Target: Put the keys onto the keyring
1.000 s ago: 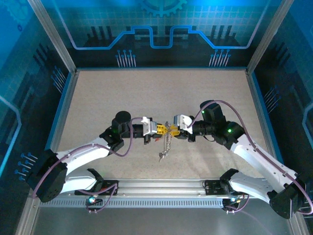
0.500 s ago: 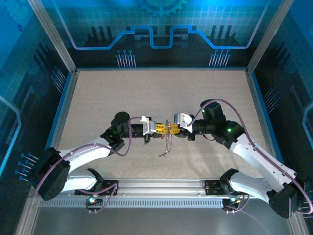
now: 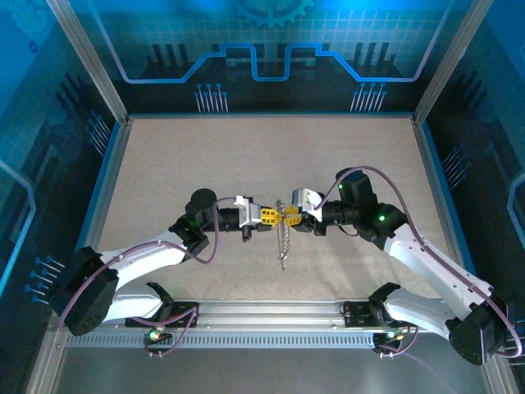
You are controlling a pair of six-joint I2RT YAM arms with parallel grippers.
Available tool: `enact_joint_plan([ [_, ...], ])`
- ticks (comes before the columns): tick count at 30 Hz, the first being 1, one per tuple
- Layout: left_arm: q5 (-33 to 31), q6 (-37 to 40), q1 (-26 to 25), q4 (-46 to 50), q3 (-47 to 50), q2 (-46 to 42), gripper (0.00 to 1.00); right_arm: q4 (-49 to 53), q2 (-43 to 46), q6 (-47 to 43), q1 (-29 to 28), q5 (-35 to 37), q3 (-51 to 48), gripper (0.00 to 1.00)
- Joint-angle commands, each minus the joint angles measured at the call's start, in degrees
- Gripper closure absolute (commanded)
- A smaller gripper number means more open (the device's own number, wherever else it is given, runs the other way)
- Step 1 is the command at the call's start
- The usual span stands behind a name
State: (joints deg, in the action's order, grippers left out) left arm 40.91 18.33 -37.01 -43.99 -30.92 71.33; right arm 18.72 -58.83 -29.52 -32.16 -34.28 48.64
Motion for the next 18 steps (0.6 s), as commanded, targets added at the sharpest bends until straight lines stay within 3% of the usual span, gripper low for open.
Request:
enact_joint_plan([
  [1,2.5,0.9,-0.2,-5.5,-0.5,-0.1,1.0,-1.3,1.0,1.3,0.8,-1.6,-0.8,0.76],
  [18,4.8,0.2,-0.3,-5.9,-1.8,1.5,1.0,-2.0,1.7,0.2,0.8,-5.3,-1.2,0.83],
])
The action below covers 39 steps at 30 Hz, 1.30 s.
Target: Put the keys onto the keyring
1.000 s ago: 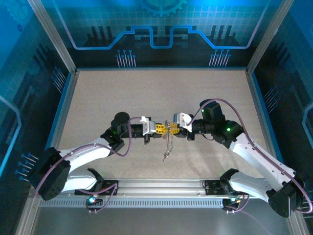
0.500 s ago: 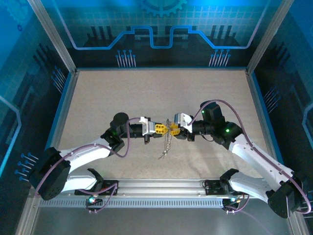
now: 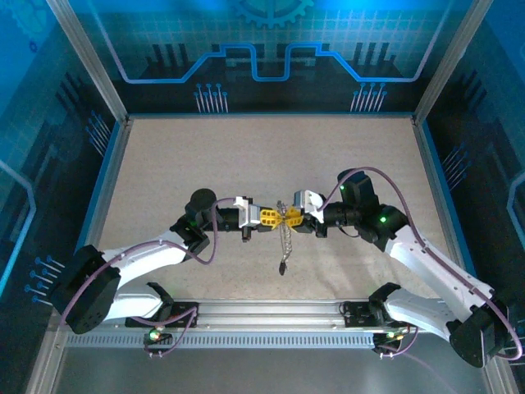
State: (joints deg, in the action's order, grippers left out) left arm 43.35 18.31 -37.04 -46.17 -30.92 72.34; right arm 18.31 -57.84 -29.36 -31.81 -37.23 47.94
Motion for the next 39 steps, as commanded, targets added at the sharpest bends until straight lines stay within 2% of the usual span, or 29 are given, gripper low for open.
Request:
enact_joint_plan([
  [1,2.4,0.2,-0.3,-3.6,-1.8,0.6,1.0,-1.8,0.7,0.1,0.4,-2.5,-0.6,0.83],
  [17,1.0,-0.1,-0.4,-2.7,-2.7,2.1,1.0,-3.9,0.4,0.8,-1.0,-1.6,-1.5,0.86],
  [20,0.2,-0.2,-0.4,-2.1,-2.6,1.9,1.0,-3.7,0.2,0.6,-1.1,-0.9,-1.5,0.93],
  [23,-0.8,0.0,-0.4,-0.8,-2.4,1.2,0.9,-2.2,0.2,-0.1,-1.3,1.0,-1.0,0.98],
  [26,-2.1,2.0,-0.4,4.0,-2.3,-0.8,0.81,1.2,0.1,-2.0,-2.1,4.3,0.2,1.0],
  [29,-3.3,5.7,-0.3,11.9,-2.8,-2.9,0.8,5.6,-0.2,-4.3,-3.5,8.4,2.1,1.0],
  [32,-3.6,9.1,-0.1,21.2,-4.1,-4.9,0.75,8.7,-0.8,-6.1,-5.2,12.6,3.7,1.0],
  [39,-4.8,11.7,0.1,35.7,-9.7,-4.4,0.75,11.7,-3.2,-7.5,-7.8,16.5,6.3,1.0],
])
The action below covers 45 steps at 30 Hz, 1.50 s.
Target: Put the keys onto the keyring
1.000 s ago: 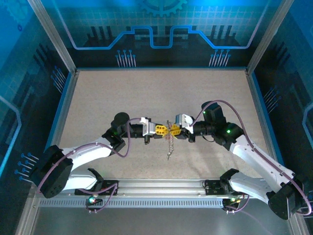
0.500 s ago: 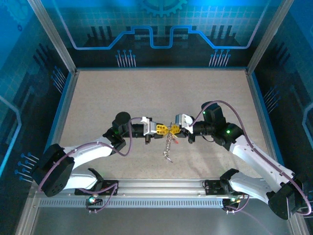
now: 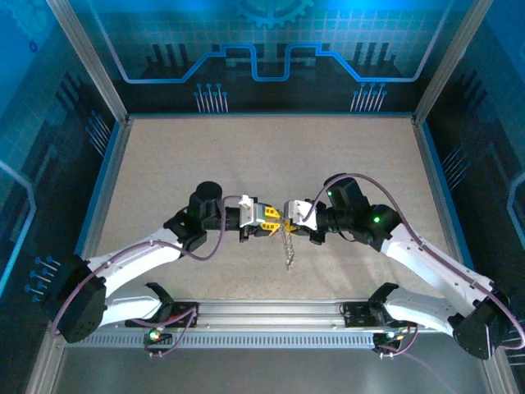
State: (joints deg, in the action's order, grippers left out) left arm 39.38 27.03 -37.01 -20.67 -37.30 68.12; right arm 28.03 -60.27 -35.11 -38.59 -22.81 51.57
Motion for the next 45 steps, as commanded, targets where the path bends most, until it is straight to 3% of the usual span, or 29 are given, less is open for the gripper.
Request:
enact_joint_plan([
  [1,-0.8,2.9,0.0,10.7,-3.7,0.3,0.75,2.0,-1.0,-1.8,-1.2,2.4,2.9,1.0],
  [18,-0.1,3.5,-0.5,11.8,-6.0,2.7,0.83,-1.9,-2.7,1.8,-1.4,-0.3,3.3,1.0],
  [21,-0.1,5.6,-0.7,14.1,-7.6,3.2,0.99,-3.2,-3.0,2.3,-1.5,-0.2,3.0,1.0],
  [31,0.4,8.9,-0.8,16.4,-7.9,1.9,1.0,-5.6,-2.6,3.6,-0.3,-2.2,2.0,1.0],
  [37,1.4,5.7,-0.6,11.8,-6.0,0.5,1.0,-5.1,-2.1,5.7,2.1,-3.7,1.6,0.8],
  [45,1.2,2.0,-0.5,4.7,-4.1,-1.2,1.0,-1.8,-1.8,4.4,4.1,-3.7,2.3,0.79],
])
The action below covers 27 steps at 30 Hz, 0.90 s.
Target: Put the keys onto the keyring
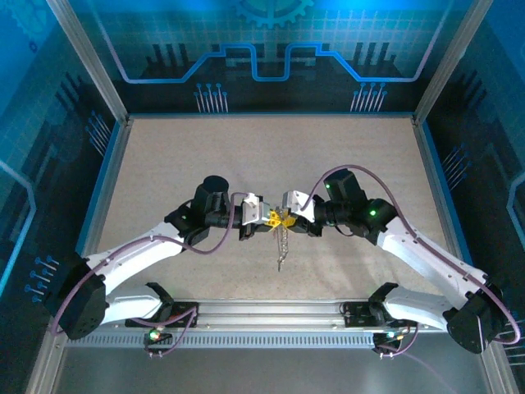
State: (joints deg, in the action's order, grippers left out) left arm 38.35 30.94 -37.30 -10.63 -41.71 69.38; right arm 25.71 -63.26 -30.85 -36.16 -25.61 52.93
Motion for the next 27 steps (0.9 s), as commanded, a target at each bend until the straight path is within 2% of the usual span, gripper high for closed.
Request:
enact_joint_plan([
  [1,2.3,-2.0,-0.1,-6.0,0.6,-2.6,1.0,0.6,1.4,0.1,1.9,-0.9,0.9,0.8],
  [5,2.8,-3.6,-0.1,-9.4,1.6,-2.8,1.0,0.4,1.8,0.4,2.5,-3.2,0.5,0.81],
  [9,3.1,-6.1,0.0,-17.6,4.1,-2.0,1.0,0.2,1.5,0.7,2.6,-4.8,0.3,0.81],
  [18,3.9,-9.7,-0.1,-26.4,5.4,-0.4,1.0,-3.0,1.6,2.1,2.7,-8.6,-1.4,0.81],
  [24,3.5,-11.4,-0.1,-29.2,6.2,-0.6,1.0,-3.7,1.4,2.8,2.8,-8.5,-1.6,0.8],
  [27,2.7,-11.7,-0.1,-30.2,7.0,-1.2,1.0,-3.9,2.9,3.1,3.0,-5.7,-2.2,0.78],
])
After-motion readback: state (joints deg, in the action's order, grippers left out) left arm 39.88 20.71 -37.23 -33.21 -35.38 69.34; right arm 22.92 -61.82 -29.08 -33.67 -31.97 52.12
